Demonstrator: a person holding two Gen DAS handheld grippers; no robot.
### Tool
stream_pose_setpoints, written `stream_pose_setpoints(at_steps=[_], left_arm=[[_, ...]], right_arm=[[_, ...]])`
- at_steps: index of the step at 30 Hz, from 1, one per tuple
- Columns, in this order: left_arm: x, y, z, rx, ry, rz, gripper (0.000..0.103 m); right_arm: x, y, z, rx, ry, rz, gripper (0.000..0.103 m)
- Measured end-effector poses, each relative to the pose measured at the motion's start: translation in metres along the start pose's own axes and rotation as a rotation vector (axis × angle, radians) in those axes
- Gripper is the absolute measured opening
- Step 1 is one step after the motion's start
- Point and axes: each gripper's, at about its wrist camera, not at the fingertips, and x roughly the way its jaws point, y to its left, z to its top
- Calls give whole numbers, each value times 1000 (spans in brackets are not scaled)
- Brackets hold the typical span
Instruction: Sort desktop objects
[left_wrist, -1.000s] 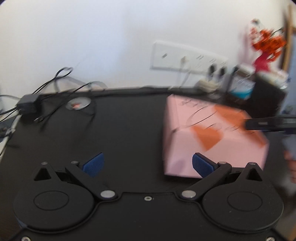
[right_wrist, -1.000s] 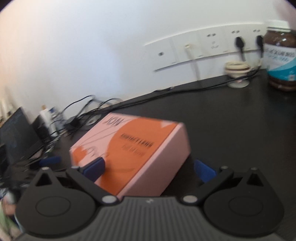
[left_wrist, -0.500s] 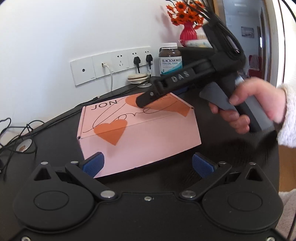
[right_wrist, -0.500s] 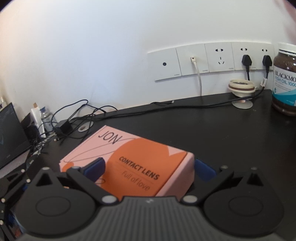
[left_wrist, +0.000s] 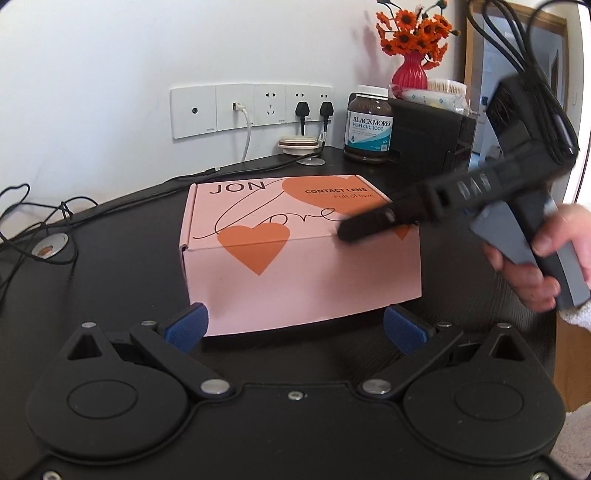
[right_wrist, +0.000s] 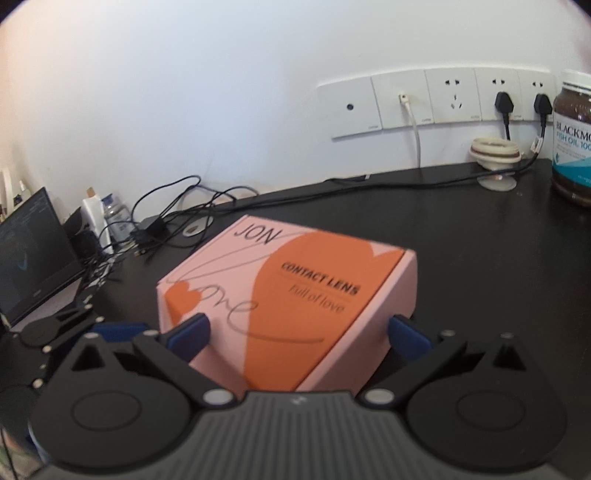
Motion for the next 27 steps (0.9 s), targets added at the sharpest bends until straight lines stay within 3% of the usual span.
stream_pose_setpoints(at_steps=[4, 12, 17, 27], left_arm=[[1, 5, 0, -34, 1, -2, 103], [4, 3, 1, -15, 19, 2, 103], [3, 3, 0, -20, 14, 5, 103], [3, -3, 0, 5, 8, -3, 103]], right_arm=[[0, 5, -9, -18, 38, 13, 102], [-10, -18, 19, 106, -138, 31, 102], [17, -18, 28, 65, -125, -53, 102], [33, -22, 34, 45, -104, -41, 102]])
